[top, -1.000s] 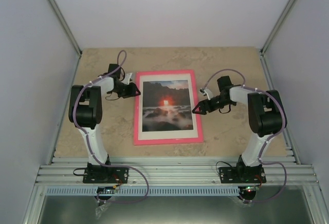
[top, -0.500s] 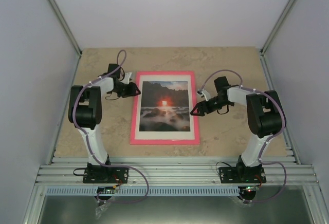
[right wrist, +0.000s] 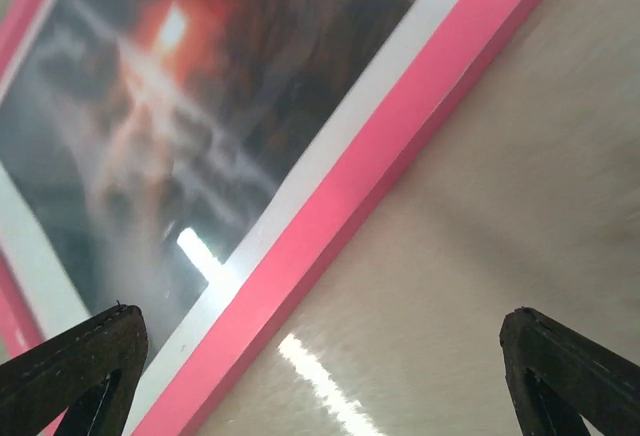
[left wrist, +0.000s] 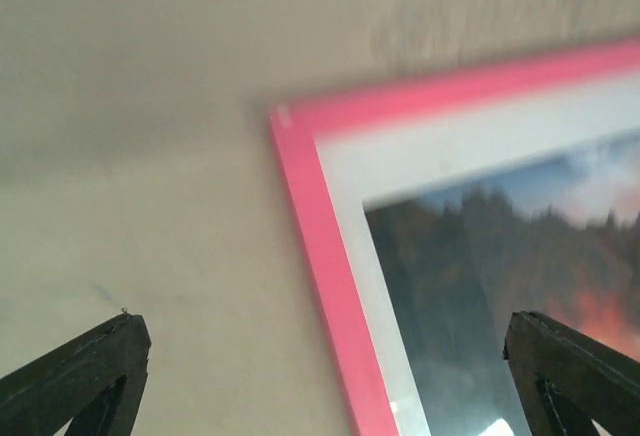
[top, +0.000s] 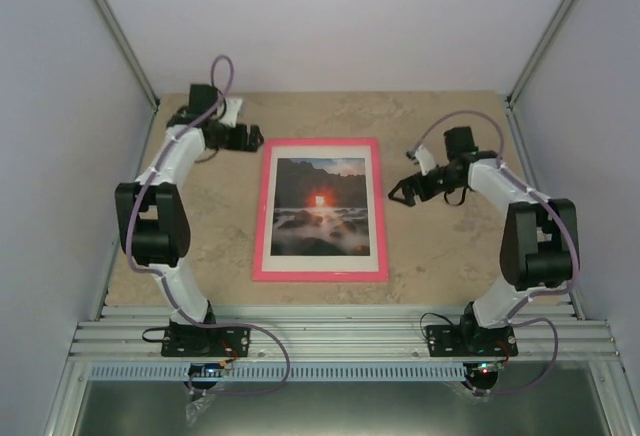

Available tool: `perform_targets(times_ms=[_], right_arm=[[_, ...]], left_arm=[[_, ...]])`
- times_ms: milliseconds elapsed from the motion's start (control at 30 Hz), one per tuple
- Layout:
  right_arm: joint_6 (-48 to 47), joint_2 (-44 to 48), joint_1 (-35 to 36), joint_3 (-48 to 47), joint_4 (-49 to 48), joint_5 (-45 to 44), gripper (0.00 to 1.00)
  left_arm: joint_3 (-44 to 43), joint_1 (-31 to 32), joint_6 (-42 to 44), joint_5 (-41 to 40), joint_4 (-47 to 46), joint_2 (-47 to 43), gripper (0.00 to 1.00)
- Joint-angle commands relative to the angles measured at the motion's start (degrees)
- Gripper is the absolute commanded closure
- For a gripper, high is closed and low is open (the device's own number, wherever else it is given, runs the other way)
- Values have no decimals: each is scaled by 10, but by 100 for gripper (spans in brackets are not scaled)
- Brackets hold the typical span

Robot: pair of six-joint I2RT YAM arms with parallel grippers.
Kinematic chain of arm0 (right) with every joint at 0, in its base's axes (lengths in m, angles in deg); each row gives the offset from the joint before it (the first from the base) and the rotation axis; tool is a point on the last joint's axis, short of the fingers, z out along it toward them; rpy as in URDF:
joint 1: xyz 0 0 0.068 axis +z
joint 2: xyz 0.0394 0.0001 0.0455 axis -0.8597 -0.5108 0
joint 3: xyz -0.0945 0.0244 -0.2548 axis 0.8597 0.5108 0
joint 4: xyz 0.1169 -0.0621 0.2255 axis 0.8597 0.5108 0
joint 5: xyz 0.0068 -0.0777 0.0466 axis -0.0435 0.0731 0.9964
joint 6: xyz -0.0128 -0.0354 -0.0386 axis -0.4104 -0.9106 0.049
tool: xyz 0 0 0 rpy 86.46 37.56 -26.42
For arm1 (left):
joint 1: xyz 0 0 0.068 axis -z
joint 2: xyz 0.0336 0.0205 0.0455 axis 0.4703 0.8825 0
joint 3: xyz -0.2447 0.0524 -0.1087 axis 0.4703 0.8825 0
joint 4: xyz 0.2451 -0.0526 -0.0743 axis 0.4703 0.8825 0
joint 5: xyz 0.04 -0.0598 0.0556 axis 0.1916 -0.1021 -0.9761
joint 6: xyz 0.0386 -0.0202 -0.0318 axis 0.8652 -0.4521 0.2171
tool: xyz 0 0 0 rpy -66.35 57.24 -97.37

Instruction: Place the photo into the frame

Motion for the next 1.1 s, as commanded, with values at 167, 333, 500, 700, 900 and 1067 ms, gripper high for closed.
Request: perform_targets(times_ms=[167,333,500,700,900,1067], right_arm=[[-87,45,-118,-199,4,16,2],[-85,77,-190,-202,-11,56,2],[-78,130,-250,-100,-40,81,2],[-77,197,-300,42,-57,94,2],[-79,234,-302,101,-61,101,2],[-72,239,-302,108,-69,120,2]], left_arm=[[-231,-68,24,-6,80,-34,1],[-208,-122,29,32,76,-54,1],[-141,-149,8,29,75,-62,0],[16,-150,-10,3,9,-112,0],[90,-151,-18,-2,-26,-139,1],[109,-150,-27,-6,-41,-168,0]])
